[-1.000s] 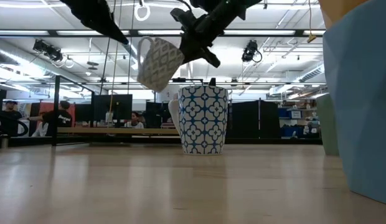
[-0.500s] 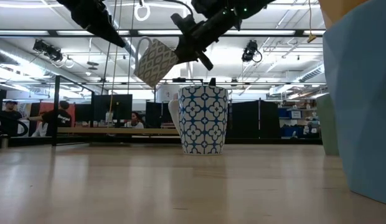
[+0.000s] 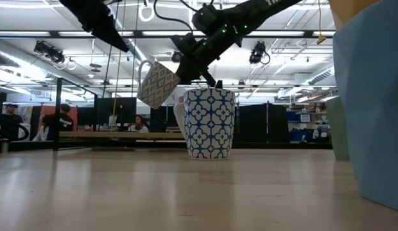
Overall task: Place coffee mugs
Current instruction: Put the gray patterned mug on the shelf
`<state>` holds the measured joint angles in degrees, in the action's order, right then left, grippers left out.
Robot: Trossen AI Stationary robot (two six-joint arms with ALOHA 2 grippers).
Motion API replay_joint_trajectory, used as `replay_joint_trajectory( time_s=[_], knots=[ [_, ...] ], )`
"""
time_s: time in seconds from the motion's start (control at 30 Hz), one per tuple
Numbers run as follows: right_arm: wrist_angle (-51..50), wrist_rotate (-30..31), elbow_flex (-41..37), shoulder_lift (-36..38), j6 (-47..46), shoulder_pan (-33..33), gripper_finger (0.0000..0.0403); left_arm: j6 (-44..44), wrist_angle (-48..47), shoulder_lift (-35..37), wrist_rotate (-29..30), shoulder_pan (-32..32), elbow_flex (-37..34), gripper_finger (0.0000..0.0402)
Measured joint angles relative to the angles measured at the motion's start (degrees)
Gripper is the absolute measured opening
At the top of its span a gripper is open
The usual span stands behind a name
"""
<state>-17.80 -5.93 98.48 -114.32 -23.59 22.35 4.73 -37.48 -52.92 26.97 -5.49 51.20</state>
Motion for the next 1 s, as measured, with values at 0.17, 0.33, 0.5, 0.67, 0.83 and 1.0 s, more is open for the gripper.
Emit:
replay_joint_trajectory(
  time_s=[0.17,0.33,0.5,0.67,0.83,1.0],
  knots=[
    [-0.34,0.41,0.0,-0.63,-0.01,0.04,0.0028,-4.5,-0.65,-2.34,0.18,-1.82,-0.04,0.0155],
    [-1.0,0.82,0.0,-0.92,0.01,0.0,0.0028,-5.15,3.38,-5.97,0.41,-3.42,-0.09,0.0155],
    [-1.49,1.68,0.0,-0.9,-0.04,-0.11,0.0028,-2.75,10.53,-10.0,0.44,-4.75,-0.09,0.0155],
    [-2.2,1.72,0.03,-0.92,-0.06,-0.17,0.0028,-0.71,15.07,-13.58,0.53,-5.62,-0.01,0.0155],
    [-2.66,1.84,0.07,-0.92,-0.07,-0.22,0.0028,-0.61,16.04,-16.42,1.95,-6.65,-0.02,0.0155],
    [-3.08,2.02,0.07,-0.92,-0.08,-0.24,0.0029,-0.53,15.88,-17.61,2.25,-7.22,-0.02,0.0153]
  ],
)
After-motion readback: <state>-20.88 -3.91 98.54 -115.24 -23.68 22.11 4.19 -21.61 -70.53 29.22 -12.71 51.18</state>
